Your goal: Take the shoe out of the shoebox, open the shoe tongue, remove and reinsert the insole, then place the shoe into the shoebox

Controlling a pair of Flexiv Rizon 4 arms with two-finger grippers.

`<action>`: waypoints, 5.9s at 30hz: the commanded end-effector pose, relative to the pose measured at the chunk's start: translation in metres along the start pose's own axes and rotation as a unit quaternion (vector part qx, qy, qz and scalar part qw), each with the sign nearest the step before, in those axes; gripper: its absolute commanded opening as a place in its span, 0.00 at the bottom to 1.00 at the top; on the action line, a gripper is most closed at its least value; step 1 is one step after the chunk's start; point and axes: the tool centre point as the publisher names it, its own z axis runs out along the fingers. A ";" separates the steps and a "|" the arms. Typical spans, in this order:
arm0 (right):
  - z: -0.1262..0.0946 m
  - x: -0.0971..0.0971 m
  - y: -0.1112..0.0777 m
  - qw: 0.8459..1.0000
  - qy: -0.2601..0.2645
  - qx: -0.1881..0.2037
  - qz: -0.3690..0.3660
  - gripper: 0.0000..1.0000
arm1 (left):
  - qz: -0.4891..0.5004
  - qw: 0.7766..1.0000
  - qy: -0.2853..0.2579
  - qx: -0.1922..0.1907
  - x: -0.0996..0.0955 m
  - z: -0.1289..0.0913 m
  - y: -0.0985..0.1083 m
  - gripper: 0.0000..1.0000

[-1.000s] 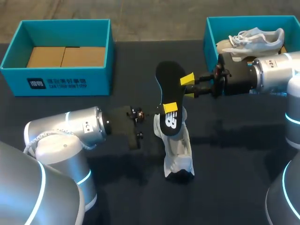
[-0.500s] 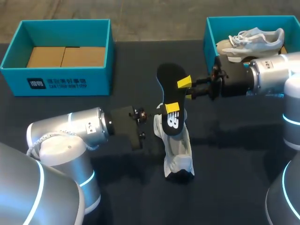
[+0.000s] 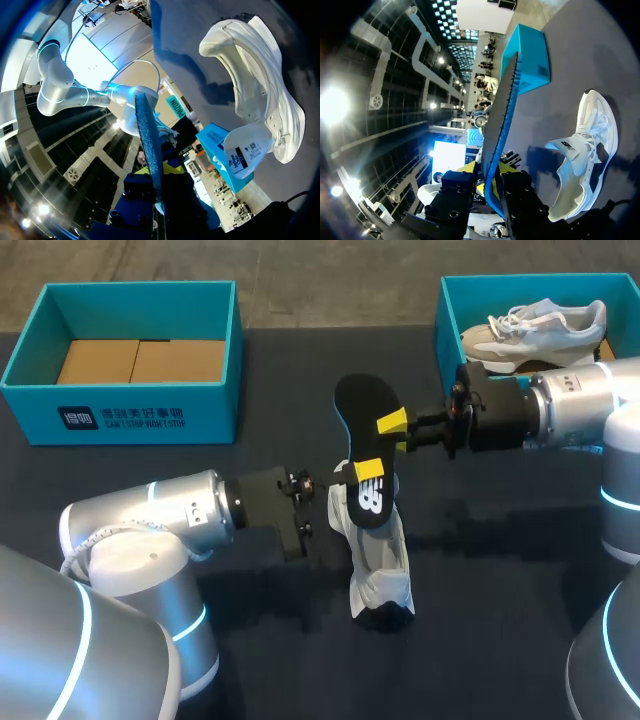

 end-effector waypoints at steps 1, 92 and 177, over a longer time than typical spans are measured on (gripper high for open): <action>0.002 0.001 0.000 1.000 -0.001 -0.001 0.000 0.22 | 0.000 1.000 0.004 -0.001 -0.001 0.003 -0.001 0.00; 0.016 -0.039 -0.028 0.997 -0.078 0.017 -0.008 0.00 | -0.214 0.822 0.466 0.246 -0.094 -0.098 0.120 1.00; 0.016 -0.039 -0.028 0.997 -0.078 0.017 -0.008 0.00 | -0.216 0.887 0.349 0.212 -0.044 -0.040 0.102 1.00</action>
